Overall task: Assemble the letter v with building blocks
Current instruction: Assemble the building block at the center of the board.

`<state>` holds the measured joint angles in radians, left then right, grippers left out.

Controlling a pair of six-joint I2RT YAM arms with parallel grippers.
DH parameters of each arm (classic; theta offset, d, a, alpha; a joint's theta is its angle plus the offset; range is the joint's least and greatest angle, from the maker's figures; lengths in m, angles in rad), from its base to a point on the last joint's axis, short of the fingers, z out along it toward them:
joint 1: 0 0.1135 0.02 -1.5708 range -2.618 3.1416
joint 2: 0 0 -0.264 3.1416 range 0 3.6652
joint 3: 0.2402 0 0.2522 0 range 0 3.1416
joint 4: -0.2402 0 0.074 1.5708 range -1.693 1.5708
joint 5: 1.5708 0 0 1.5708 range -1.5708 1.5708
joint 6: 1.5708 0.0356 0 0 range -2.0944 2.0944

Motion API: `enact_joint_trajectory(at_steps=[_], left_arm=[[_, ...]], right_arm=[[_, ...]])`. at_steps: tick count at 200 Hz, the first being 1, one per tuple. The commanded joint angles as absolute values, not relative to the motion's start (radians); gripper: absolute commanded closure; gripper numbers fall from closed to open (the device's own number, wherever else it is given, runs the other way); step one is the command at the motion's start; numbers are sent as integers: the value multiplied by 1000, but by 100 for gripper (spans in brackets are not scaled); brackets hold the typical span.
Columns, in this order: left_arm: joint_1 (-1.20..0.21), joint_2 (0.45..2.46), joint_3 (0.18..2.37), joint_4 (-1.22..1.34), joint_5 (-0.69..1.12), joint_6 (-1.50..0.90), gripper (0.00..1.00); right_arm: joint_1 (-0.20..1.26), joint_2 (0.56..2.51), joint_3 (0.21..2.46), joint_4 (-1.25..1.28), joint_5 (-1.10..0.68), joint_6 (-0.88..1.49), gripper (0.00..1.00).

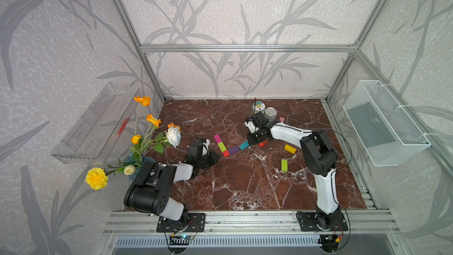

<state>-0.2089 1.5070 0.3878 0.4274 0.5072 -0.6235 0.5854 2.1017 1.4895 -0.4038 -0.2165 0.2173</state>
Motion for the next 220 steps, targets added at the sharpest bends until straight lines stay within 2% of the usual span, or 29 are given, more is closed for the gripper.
enact_joint_trajectory(at_steps=[1, 220], left_arm=[[-215, 1518, 391, 440, 515, -623, 100], [-231, 1568, 403, 462, 540, -624, 100]], right_arm=[[597, 2120, 1497, -431, -192, 233, 100], [602, 2058, 1397, -402, -214, 252, 100]])
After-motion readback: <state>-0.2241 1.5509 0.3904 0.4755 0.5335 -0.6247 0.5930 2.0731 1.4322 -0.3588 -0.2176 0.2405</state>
